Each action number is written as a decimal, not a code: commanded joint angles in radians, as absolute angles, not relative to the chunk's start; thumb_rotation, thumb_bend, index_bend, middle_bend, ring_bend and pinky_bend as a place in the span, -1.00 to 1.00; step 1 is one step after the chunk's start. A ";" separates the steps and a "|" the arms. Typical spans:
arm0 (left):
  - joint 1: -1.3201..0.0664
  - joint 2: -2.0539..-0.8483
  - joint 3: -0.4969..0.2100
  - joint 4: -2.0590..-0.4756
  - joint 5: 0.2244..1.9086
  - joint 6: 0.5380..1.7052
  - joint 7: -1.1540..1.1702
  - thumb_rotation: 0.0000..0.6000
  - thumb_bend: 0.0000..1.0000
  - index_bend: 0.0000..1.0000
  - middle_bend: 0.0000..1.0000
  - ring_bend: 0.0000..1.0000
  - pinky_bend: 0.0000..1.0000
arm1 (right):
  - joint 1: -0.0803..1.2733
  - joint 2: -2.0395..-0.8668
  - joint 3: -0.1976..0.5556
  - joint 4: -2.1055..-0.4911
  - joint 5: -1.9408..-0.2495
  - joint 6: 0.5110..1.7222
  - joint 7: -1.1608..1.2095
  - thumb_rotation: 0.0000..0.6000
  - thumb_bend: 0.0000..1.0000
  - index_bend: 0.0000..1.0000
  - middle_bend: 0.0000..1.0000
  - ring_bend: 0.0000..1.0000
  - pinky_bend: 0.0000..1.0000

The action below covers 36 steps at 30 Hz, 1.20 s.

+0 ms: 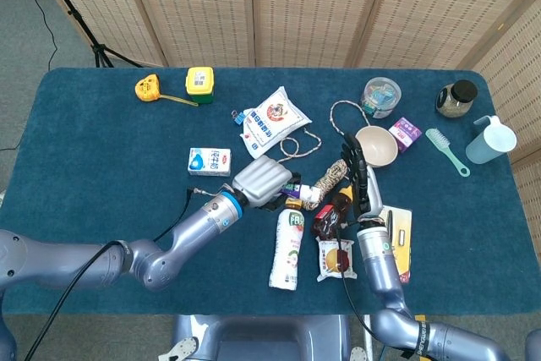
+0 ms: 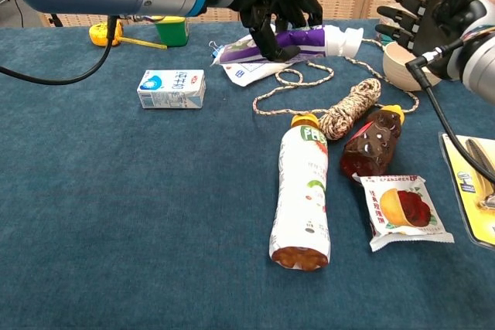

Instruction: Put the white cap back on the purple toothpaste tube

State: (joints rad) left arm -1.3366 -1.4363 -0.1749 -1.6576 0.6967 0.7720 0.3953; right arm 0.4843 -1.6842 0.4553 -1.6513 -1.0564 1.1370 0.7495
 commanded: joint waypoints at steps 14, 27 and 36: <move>-1.409 -1.500 -0.183 -1.648 0.544 0.853 0.530 1.00 0.36 0.23 0.05 -0.07 0.03 | 0.485 -1.749 0.457 -1.619 -1.080 1.175 0.691 -0.86 -1.00 -1.00 -1.00 -1.00 -1.00; -1.433 -1.547 -0.208 -1.641 0.472 0.898 0.580 1.00 0.36 0.23 0.05 -0.07 0.03 | 0.495 -1.782 0.471 -1.607 -1.075 1.170 0.661 -0.85 -1.00 -1.00 -1.00 -1.00 -1.00; -1.446 -1.580 -0.223 -1.641 0.439 0.948 0.624 1.00 0.36 0.24 0.06 -0.07 0.03 | 0.509 -1.815 0.484 -1.578 -1.060 1.180 0.614 -0.84 -1.00 -1.00 -1.00 -1.00 -1.00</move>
